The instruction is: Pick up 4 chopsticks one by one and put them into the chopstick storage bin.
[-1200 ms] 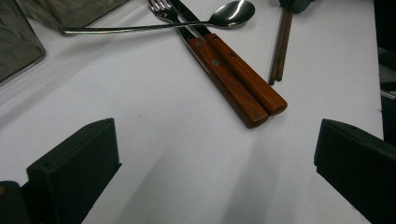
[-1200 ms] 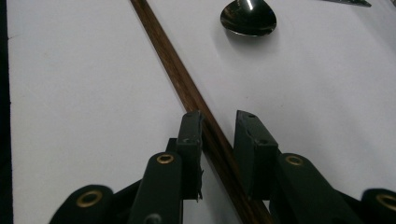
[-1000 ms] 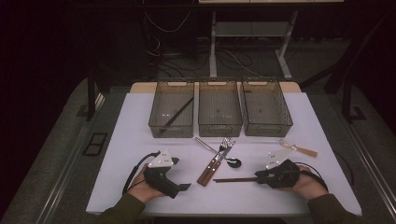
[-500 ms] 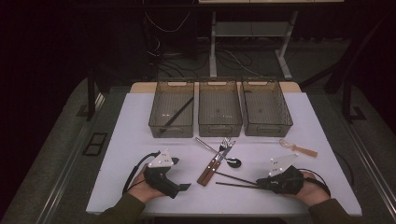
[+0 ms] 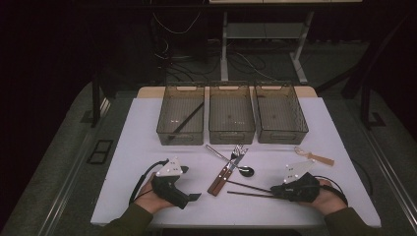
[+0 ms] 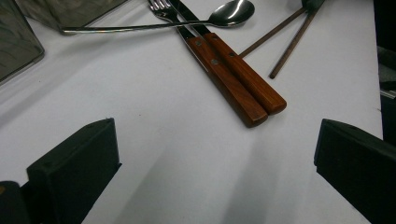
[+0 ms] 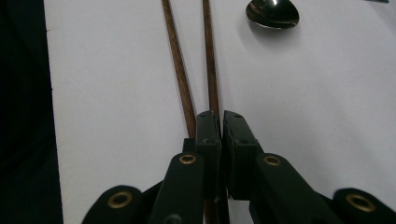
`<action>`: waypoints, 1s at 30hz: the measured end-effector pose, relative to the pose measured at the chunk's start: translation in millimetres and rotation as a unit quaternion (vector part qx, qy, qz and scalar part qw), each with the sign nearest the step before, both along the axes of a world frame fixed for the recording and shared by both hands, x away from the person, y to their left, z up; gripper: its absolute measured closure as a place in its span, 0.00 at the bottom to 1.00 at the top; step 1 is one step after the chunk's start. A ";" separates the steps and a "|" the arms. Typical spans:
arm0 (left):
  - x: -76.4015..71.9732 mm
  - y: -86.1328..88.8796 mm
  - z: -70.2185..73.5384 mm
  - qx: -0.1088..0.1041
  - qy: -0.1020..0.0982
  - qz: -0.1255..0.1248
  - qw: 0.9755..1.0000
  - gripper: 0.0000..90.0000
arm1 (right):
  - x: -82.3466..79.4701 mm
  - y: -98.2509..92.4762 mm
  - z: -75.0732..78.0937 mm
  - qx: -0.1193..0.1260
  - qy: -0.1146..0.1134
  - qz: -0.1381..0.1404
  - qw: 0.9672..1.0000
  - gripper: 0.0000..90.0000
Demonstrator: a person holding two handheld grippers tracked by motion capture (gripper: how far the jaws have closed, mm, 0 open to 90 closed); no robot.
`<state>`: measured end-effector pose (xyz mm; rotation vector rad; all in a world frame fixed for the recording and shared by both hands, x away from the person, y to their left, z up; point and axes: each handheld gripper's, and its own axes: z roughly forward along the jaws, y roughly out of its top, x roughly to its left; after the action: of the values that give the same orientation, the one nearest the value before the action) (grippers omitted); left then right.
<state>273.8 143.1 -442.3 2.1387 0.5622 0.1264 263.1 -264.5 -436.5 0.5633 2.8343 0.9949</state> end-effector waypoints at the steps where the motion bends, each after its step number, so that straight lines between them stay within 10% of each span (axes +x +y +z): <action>1: -0.2 -0.2 -0.1 0.000 0.000 0.000 1.000 0.00 | 0.4 -0.4 0.1 -0.002 -0.002 0.001 1.000 0.95; 30: -1.4 3.5 0.9 -0.012 -0.002 0.003 1.000 0.00 | 7.5 -21.4 14.7 0.058 0.023 -0.029 0.998 0.96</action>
<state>272.4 146.6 -441.4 2.1142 0.5650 0.1255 270.6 -285.8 -421.8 0.6831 2.7961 1.1565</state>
